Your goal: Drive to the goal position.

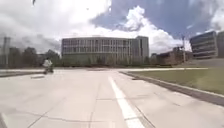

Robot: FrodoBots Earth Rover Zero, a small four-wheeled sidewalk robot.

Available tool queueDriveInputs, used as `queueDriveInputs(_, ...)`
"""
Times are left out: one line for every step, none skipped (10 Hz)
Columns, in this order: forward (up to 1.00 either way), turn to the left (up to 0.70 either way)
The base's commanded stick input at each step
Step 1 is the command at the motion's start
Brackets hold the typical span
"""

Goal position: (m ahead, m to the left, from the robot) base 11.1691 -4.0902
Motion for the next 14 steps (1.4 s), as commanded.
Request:
queueDriveInputs(0.70,0.15)
queueDriveInputs(0.70,0.01)
queueDriveInputs(0.70,0.01)
queueDriveInputs(0.70,0.01)
queueDriveInputs(0.70,0.01)
queueDriveInputs(0.70,0.01)
queueDriveInputs(0.70,0.01)
queueDriveInputs(0.70,0.01)
queueDriveInputs(0.70,-0.06)
queueDriveInputs(0.70,-0.26)
queueDriveInputs(0.70,-0.34)
queueDriveInputs(0.70,-0.34)
queueDriveInputs(0.70,-0.34)
queueDriveInputs(0.70,-0.34)
